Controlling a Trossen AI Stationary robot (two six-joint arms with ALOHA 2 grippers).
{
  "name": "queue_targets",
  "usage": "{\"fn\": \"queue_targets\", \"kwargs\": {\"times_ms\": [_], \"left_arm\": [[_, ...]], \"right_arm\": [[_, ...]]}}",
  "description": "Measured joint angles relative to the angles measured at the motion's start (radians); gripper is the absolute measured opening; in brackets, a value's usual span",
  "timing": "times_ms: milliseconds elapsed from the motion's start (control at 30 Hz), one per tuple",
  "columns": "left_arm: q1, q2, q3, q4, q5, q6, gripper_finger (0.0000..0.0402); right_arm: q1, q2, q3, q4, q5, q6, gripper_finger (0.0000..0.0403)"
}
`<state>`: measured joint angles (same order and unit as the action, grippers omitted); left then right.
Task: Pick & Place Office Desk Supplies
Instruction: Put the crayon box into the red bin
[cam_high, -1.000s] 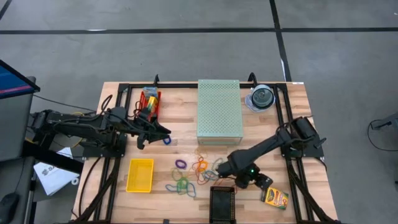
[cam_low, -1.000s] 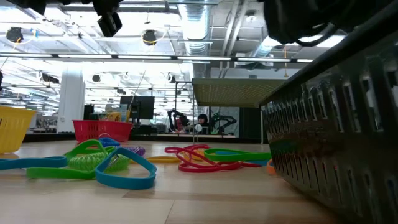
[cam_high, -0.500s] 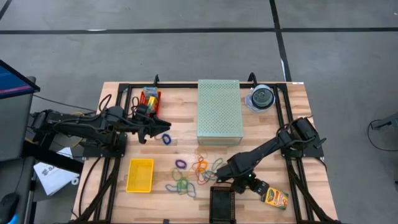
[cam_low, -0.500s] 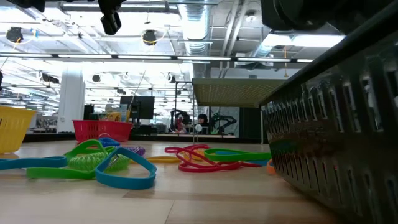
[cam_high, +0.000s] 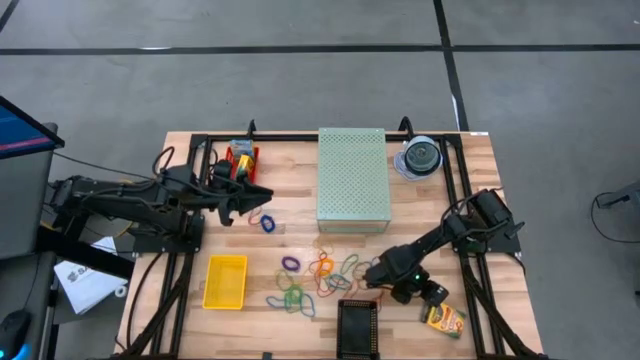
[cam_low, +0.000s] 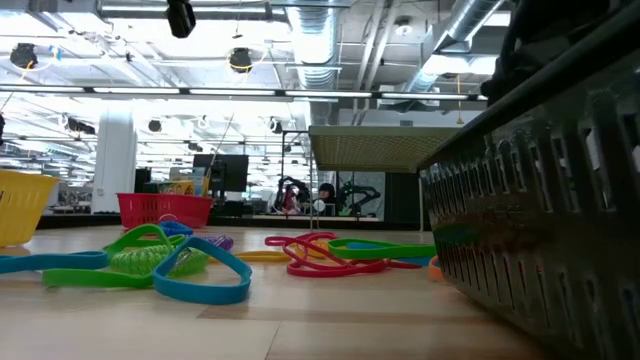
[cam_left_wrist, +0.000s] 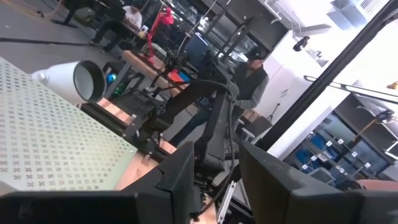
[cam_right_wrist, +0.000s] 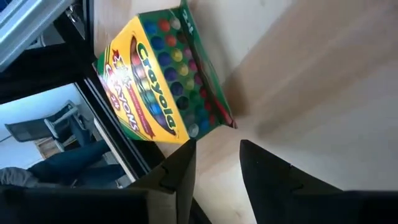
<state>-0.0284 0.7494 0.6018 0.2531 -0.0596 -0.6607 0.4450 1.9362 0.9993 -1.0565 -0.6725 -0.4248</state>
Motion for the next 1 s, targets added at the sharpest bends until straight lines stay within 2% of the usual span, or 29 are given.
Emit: {"fn": "queue_targets", "kwargs": {"times_ms": [400, 733, 1000], "left_arm": [[0.0, 0.0, 0.01, -0.003, -0.023, 0.009, 0.0122], [0.0, 0.0, 0.01, -0.002, -0.023, 0.014, 0.0122], [0.0, 0.0, 0.01, -0.002, -0.023, 0.022, 0.0122]], "right_arm": [[0.007, 0.0, 0.0, 0.106, -0.049, 0.082, 0.0121], [0.088, 0.0, 0.0, 0.175, -0.074, 0.139, 0.012], [0.098, 0.0, 0.0, 0.179, -0.069, 0.152, 0.0119]]}}
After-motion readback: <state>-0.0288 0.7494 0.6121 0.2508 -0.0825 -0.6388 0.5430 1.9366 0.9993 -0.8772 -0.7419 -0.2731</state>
